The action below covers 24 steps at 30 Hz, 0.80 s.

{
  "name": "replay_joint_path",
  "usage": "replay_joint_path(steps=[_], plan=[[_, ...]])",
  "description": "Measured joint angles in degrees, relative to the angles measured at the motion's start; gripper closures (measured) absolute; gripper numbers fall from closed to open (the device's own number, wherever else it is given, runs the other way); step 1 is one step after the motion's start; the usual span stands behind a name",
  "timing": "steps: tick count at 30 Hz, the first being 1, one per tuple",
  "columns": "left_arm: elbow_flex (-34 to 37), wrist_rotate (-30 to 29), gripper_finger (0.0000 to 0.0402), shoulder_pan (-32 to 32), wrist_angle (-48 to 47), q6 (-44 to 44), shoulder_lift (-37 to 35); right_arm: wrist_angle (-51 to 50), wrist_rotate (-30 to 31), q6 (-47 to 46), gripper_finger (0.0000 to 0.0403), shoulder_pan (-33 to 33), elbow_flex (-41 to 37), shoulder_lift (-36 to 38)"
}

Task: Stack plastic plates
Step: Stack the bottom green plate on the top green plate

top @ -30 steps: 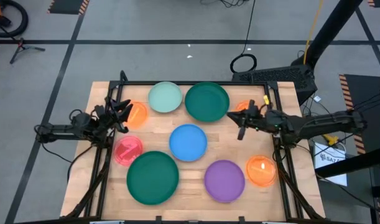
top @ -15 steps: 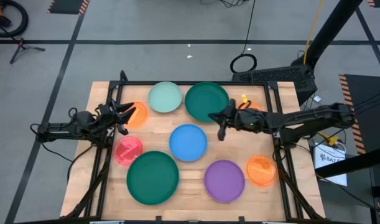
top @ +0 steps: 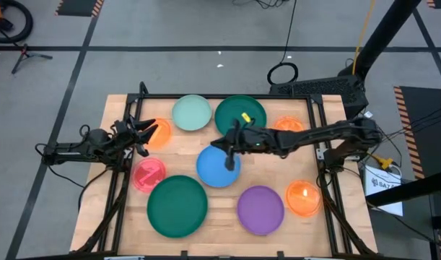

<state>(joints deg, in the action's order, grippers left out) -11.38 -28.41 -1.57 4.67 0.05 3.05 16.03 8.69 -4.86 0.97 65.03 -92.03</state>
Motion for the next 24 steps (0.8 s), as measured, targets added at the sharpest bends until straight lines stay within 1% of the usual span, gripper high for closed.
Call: replay_joint_path(steps=[8, 15, 21, 24], plan=[[0.0, 0.0, 0.0279, 0.0, 1.08, -0.58, 0.0, -0.61, -0.03, 0.0, 0.0394, -0.15, 9.59, -10.72], [0.0, 0.01, 0.0279, 0.0, 1.17, -0.36, 0.0, -11.49, -4.81, 0.01, 0.0394, -0.78, 20.87, -18.21], [0.0, 0.01, 0.0279, 0.0, 1.43, -0.34, 0.0, -15.57, -10.37, 0.2, 0.0394, -1.29, 24.17, -21.42], [0.0, -0.01, 0.0279, 0.0, 1.42, -0.34, 0.0, -18.66, -10.46, 0.21, 0.0394, -1.27, 24.17, -21.46]])
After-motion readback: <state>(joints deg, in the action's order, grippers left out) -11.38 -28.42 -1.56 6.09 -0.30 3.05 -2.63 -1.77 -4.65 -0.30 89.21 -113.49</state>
